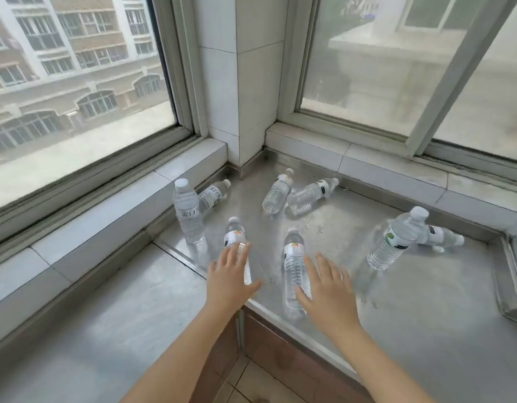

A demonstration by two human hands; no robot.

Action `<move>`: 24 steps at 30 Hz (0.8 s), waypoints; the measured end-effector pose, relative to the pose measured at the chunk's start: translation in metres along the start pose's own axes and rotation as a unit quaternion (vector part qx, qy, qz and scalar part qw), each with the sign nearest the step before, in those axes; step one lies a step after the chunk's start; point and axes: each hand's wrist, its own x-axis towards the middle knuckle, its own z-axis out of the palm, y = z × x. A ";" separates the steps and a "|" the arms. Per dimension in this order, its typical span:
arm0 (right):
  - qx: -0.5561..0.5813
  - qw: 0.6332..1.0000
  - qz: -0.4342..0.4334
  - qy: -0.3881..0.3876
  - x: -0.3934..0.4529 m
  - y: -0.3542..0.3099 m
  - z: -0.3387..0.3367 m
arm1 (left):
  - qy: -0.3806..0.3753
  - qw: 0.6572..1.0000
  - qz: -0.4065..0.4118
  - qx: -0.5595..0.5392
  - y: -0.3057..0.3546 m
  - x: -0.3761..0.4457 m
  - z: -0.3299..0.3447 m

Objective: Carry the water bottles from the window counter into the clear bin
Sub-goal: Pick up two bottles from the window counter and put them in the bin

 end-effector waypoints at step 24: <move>0.380 0.860 0.270 -0.208 0.117 0.015 0.073 | -0.054 0.840 -0.316 -0.437 -0.042 0.090 0.025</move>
